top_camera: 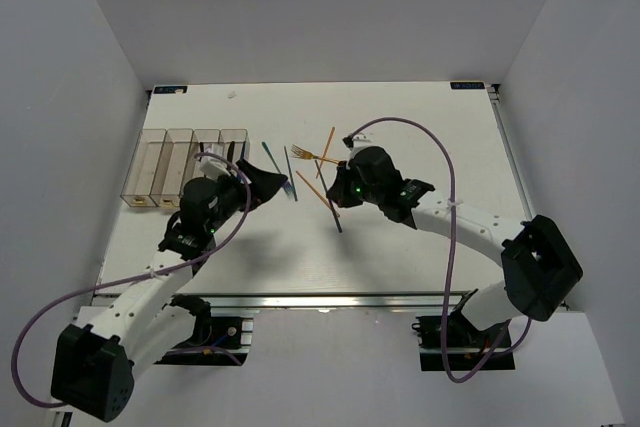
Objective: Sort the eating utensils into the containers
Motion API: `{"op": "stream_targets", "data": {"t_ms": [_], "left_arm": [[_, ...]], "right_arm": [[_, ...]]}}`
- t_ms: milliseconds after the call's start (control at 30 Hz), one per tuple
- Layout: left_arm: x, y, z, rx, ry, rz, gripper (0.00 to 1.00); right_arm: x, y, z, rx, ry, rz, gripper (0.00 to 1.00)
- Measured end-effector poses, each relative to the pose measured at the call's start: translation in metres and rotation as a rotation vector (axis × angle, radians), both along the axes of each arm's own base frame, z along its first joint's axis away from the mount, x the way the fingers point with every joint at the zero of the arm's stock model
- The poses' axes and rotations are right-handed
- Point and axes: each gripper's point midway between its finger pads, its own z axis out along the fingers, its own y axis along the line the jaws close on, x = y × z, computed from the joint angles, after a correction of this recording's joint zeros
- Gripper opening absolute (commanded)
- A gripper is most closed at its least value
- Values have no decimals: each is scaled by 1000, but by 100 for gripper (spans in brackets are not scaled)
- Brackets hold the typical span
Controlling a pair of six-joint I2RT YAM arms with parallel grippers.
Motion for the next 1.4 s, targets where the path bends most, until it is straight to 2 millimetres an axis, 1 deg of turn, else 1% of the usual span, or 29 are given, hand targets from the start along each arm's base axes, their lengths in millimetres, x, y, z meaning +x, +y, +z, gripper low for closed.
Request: {"op": "stream_targets", "data": {"t_ms": [100,167,267,333,400,467,500,533,567,600,633,667,700,733,767,800,833,867,933,1000,1033,1067,1100,1133,1200,1233,1300,1367,1400], "left_arm": [[2,-19,5,-51,-12,-39,98],[6,-27,6,-75,-16,-52,96],[10,-34,-4,-81,12,-57,92],[12,-37,-14,-71,40,-56,90],[12,-38,-18,-70,55,-53,86],[13,-38,-17,-75,56,-50,63],[13,-38,-16,-78,54,-49,48],[14,-38,-15,-82,53,-47,36],[15,-39,-14,-81,52,-48,9],[17,-40,-13,-79,51,-50,0],[18,-41,-11,-74,47,-56,0],[21,-42,-7,-66,41,-58,0],[23,-44,-5,-39,37,-63,0],[25,-41,-8,10,48,-58,0],[33,-39,2,40,26,-44,0],[40,-33,7,97,17,-17,0],[48,-26,14,149,4,14,0],[56,-14,22,206,-7,56,0],[75,16,39,324,-25,150,0],[98,53,52,461,-14,262,0],[111,73,56,551,6,325,0],[124,93,61,636,24,389,0],[138,114,61,728,49,445,0],[150,136,57,823,85,498,0],[165,175,39,993,178,576,0],[170,198,25,1082,238,612,0],[175,234,4,1227,330,652,0],[179,262,-8,1346,382,674,0],[182,273,-9,1392,392,683,0]], "right_arm": [[-7,13,6,51,9,56,0],[-14,26,14,112,12,107,0],[-24,44,30,191,-4,173,0],[-36,56,39,229,-13,223,0],[-49,67,45,257,-18,274,0],[-59,75,50,275,-18,313,0],[-63,79,52,284,-20,331,0],[-67,82,55,294,-23,345,0],[-69,86,57,304,-25,358,0],[-70,88,59,311,-28,364,0],[-70,89,59,311,-27,364,17],[-69,89,57,312,-24,358,37],[-67,89,56,307,-23,346,55],[-63,86,55,296,-29,329,70],[-59,83,54,288,-34,306,72],[-53,78,54,275,-46,282,73],[-46,70,54,263,-55,248,77],[-37,59,56,258,-66,209,79],[-17,24,58,244,-91,108,84],[3,-12,59,222,-118,-3,85],[13,-31,59,206,-132,-61,85],[20,-45,59,191,-144,-103,85],[25,-56,58,175,-151,-136,86],[26,-64,56,162,-158,-153,89],[20,-68,50,148,-154,-143,89],[15,-69,44,143,-147,-130,89],[4,-70,33,137,-122,-95,89],[-7,-71,20,122,-93,-63,89],[-12,-72,15,116,-82,-50,89]]}}
